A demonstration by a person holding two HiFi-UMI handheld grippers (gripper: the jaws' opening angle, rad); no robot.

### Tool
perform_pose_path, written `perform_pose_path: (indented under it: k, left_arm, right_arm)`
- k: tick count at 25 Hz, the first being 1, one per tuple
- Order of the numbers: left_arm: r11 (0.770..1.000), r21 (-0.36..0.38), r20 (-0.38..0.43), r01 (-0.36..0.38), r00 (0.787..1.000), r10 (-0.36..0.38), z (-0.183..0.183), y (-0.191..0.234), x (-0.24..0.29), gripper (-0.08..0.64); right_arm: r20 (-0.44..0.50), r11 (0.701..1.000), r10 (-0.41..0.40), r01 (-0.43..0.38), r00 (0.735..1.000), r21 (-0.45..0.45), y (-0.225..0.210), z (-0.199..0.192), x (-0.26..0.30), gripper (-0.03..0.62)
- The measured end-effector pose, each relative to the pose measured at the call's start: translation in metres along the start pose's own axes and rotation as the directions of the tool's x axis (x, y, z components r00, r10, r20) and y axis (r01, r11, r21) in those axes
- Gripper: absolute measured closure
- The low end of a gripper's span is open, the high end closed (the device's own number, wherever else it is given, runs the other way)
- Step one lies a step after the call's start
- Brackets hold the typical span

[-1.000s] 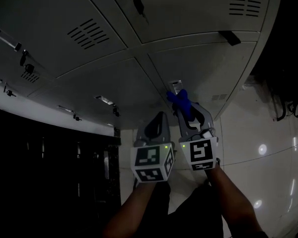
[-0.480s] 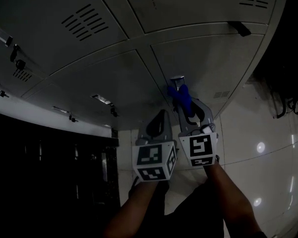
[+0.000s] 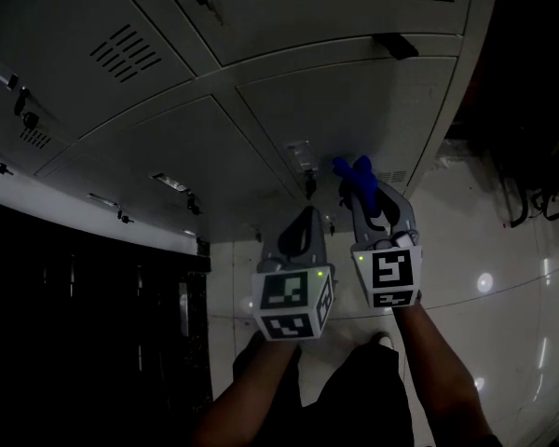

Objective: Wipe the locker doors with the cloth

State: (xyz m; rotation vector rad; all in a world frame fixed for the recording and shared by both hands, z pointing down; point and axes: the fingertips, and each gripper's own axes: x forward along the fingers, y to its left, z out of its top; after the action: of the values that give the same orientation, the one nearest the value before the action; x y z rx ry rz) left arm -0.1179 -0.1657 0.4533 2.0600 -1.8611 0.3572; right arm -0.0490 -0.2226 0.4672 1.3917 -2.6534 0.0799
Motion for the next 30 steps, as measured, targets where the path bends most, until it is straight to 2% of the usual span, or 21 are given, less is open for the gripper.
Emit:
perform_pose_path:
  k: [11,15,20,25,30]
  left_arm:
    - [1.0,0.003,-0.022,-0.002,1.0,0.002,-0.008,-0.049,0.013,0.557]
    - [1.0,-0.003,-0.029,-0.012,1.0,0.011,-0.009,-0.055,0.014,0.557]
    - [1.0,-0.007,-0.034,-0.017,0.999,0.017,-0.011,-0.052,0.012,0.557]
    - [0.999,-0.011,-0.035,-0.037,0.999,0.037,-0.015,-0.025,0.005,0.557]
    - [0.999,0.003,-0.039,-0.051,0.998,0.051,-0.02,0.014,0.002,0.557]
  right_arm:
    - [-0.045,0.997,-0.068,0.066,0.997,-0.029,-0.089,-0.019,-0.029,0.509]
    - [-0.048,0.997,-0.069,0.068,0.996,-0.034,-0.1,-0.024,-0.031,0.509]
    - [-0.023,0.999,-0.036,0.036,0.999,0.006,-0.079,-0.018,-0.035,0.509]
    - [0.011,0.998,0.053,-0.054,0.999,0.03,-0.013,-0.007,-0.026,0.509]
    - [0.002,0.992,0.121,-0.121,0.993,0.043,0.054,-0.016,-0.004,0.509]
